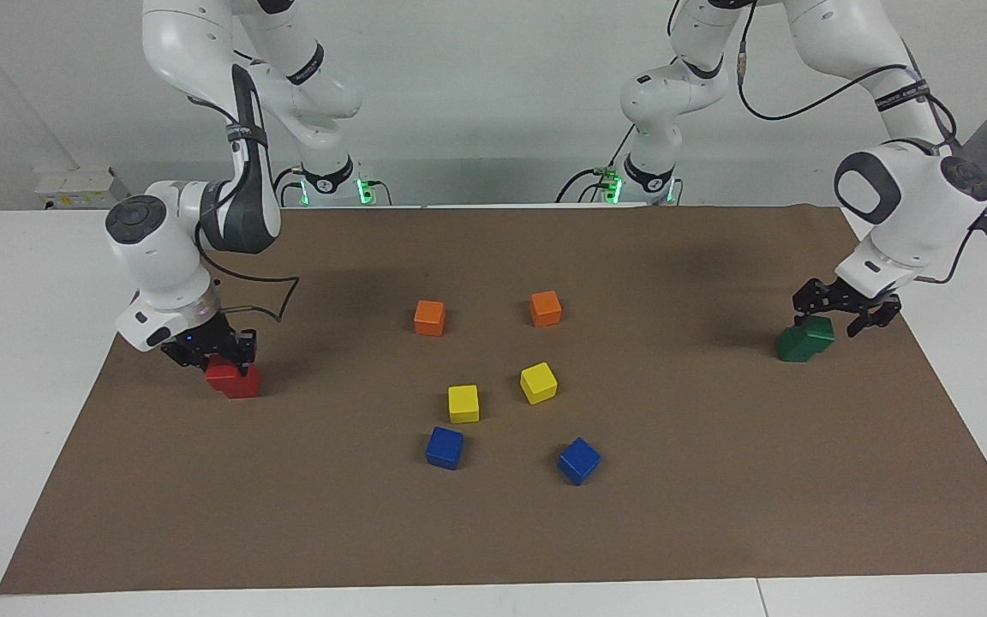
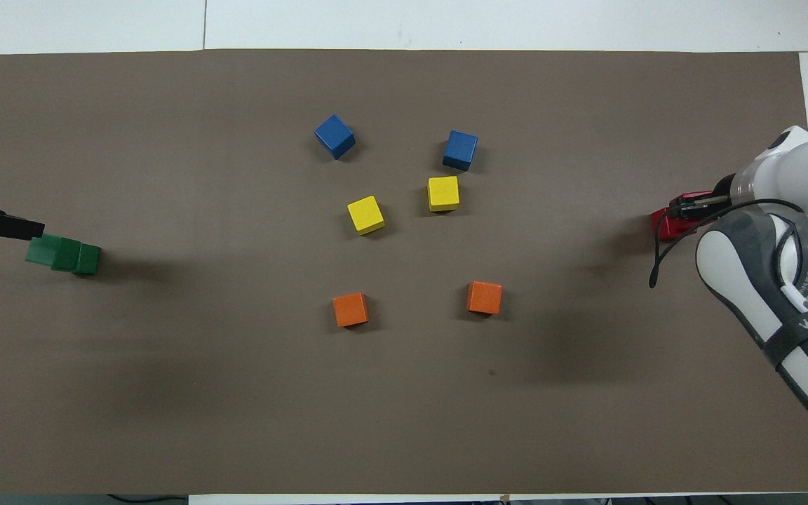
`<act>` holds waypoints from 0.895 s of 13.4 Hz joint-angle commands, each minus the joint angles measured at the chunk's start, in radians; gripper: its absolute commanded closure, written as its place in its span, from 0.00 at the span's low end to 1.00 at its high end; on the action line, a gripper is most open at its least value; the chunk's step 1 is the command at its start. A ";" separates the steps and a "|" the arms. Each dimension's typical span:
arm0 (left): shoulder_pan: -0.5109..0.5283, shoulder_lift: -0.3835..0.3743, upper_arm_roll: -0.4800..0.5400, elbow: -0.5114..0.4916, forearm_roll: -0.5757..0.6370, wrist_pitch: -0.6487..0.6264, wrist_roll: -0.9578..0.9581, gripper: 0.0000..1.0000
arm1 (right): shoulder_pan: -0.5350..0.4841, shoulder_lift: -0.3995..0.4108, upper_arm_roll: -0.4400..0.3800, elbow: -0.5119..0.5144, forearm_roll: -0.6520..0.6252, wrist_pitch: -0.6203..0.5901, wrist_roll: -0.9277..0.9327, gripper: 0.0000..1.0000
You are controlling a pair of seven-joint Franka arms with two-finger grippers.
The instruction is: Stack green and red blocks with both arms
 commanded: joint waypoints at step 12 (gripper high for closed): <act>-0.088 -0.233 -0.010 0.084 -0.014 -0.328 -0.532 0.00 | -0.020 -0.043 0.013 -0.075 0.016 0.048 0.000 1.00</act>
